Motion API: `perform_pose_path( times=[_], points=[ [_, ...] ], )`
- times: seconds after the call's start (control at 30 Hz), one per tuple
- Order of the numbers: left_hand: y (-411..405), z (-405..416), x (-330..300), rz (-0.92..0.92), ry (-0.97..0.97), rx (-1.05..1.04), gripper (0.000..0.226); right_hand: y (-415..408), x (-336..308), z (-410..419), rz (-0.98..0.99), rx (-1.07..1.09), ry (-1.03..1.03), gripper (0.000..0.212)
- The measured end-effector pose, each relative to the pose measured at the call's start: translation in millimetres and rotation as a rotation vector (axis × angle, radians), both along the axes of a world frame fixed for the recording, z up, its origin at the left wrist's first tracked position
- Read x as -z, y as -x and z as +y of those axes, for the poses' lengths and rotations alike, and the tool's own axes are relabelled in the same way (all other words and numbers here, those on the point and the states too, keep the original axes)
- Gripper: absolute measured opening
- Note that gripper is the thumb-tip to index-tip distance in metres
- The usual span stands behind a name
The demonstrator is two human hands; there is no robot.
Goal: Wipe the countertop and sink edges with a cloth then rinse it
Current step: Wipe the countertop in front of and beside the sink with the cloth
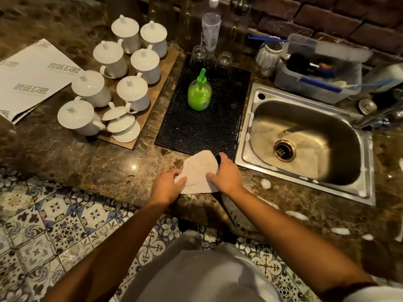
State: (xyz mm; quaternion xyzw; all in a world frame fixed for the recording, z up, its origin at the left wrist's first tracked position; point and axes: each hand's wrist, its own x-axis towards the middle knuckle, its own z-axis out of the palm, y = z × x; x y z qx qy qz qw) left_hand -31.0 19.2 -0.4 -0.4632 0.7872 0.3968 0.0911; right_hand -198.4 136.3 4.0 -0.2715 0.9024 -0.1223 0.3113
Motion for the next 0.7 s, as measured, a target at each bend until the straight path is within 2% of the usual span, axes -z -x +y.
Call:
perform_pose_path(
  times=[0.13,0.27,0.3,0.43,0.6,0.7],
  points=[
    [2,3,-2,0.087,-0.027,-0.052,0.025,2,1,3,-0.049,0.028,-0.037,0.072],
    [3,6,-4,0.169,-0.100,-0.153,0.005,2,-4,6,-0.081,0.053,0.015,0.028],
    [4,8,-6,0.179,-0.125,-0.191,0.004,2,-5,8,-0.095,0.053,0.038,0.024],
    [5,17,-9,0.232,-0.170,-0.289,0.003,1,-21,23,-0.269,0.118,0.225,0.031],
    [10,38,-18,0.306,-0.224,-0.356,0.010,4,-45,46,-0.579,0.268,0.507,0.010],
    [15,52,-21,0.315,-0.233,-0.369,0.011,7,-62,59,-0.703,0.295,0.597,0.017]
  ],
)
